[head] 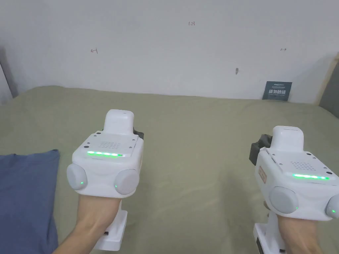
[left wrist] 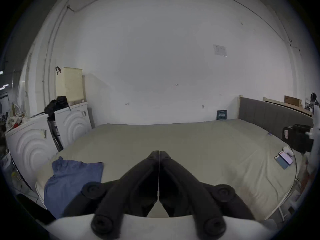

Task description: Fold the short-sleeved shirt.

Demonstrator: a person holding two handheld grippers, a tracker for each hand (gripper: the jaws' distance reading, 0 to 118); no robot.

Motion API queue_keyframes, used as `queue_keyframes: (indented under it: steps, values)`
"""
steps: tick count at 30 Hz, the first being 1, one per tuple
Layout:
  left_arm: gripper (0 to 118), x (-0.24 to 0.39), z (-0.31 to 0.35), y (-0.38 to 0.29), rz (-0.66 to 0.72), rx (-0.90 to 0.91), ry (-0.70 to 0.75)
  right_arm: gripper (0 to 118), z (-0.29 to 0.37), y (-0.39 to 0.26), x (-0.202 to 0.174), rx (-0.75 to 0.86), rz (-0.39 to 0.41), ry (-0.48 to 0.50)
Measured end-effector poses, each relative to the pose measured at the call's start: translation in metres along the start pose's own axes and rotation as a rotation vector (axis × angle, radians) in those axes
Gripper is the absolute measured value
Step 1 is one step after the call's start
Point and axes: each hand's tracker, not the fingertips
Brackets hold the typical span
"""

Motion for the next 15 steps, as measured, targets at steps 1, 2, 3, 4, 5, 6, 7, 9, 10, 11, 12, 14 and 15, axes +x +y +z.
queue_keyframes:
  steps: [1,2,3,4,5,6,7,9,10,11,12,14,15]
  values:
    - [0,0.000,0.001,0.003,0.004,-0.006,-0.011,6,0.001,-0.001,0.001,0.009,0.001,-0.013]
    - [0,0.000,0.001,0.004,0.021,-0.016,-0.026,6,0.001,-0.003,0.001,0.018,0.009,-0.026]
    - [0,0.002,0.003,0.005,0.023,-0.014,-0.021,6,0.003,-0.003,-0.001,0.025,0.029,-0.045]
    - [0,0.005,0.005,0.007,0.021,-0.012,-0.017,6,0.003,-0.004,0.000,0.028,0.034,-0.042]
    - [0,0.007,0.006,0.009,0.017,-0.010,-0.018,6,0.002,-0.005,0.001,0.026,0.038,-0.038]
    - [0,0.005,0.003,0.008,0.016,-0.012,-0.021,6,0.002,-0.003,0.002,0.022,0.037,-0.039]
    - [0,0.005,0.003,0.010,0.016,-0.014,-0.021,6,0.001,0.000,0.001,0.019,0.034,-0.036]
    - [0,0.004,0.006,0.013,0.019,-0.021,-0.017,7,-0.003,0.000,0.002,0.016,0.029,-0.034]
    - [0,-0.004,0.004,0.010,0.026,-0.027,-0.015,7,-0.007,-0.001,0.001,0.012,0.029,-0.029]
    - [0,-0.010,0.006,0.011,0.039,-0.031,-0.011,7,-0.009,0.004,-0.006,0.006,0.030,-0.024]
    - [0,-0.018,0.008,0.012,0.048,-0.034,0.007,7,-0.012,0.004,-0.011,0.000,0.028,-0.010]
    - [0,-0.041,0.009,0.010,0.041,-0.037,0.074,7,-0.016,0.004,-0.024,-0.002,0.027,0.037]
    - [0,-0.056,0.013,0.011,0.049,-0.040,0.108,7,-0.018,0.007,-0.040,-0.002,0.036,0.081]
